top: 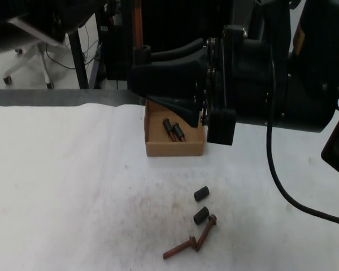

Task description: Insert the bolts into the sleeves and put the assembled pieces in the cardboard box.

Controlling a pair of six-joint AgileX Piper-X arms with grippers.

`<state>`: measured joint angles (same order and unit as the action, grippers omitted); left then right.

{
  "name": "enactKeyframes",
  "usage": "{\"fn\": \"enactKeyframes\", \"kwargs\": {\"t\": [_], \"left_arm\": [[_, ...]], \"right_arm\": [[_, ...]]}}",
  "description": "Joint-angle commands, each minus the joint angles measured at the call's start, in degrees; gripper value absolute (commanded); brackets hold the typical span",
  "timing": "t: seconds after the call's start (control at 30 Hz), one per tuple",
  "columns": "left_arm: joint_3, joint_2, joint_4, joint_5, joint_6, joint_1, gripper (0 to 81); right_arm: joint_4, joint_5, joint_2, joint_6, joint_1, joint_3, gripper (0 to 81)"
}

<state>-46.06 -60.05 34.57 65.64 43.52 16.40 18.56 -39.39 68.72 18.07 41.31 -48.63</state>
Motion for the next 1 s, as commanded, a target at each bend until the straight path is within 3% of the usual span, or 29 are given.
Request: {"fn": "enactKeyframes", "kwargs": {"t": [0.0, 0.53, 0.87, 0.97], "left_arm": [[-0.1, -0.3, -1.9, 1.3, -1.1, -0.1, 0.3], [-0.1, -0.3, -5.7, -0.5, -5.0, 0.0, 0.3], [-0.1, -0.3, -5.7, 0.0, -5.0, 3.1, 0.0], [-0.1, -0.3, -5.7, 1.6, -5.0, 3.1, 7.4]], "right_arm": [[0.6, 0.0, -0.4, 0.4, 0.1, -0.4, 0.8], [0.6, 0.0, -0.4, 0.4, 0.1, -0.4, 0.8], [-0.9, 0.1, -0.4, 0.3, -0.1, -2.0, 0.8], [-1.7, 0.1, -0.4, 0.3, -0.7, -2.1, 0.8]]}}
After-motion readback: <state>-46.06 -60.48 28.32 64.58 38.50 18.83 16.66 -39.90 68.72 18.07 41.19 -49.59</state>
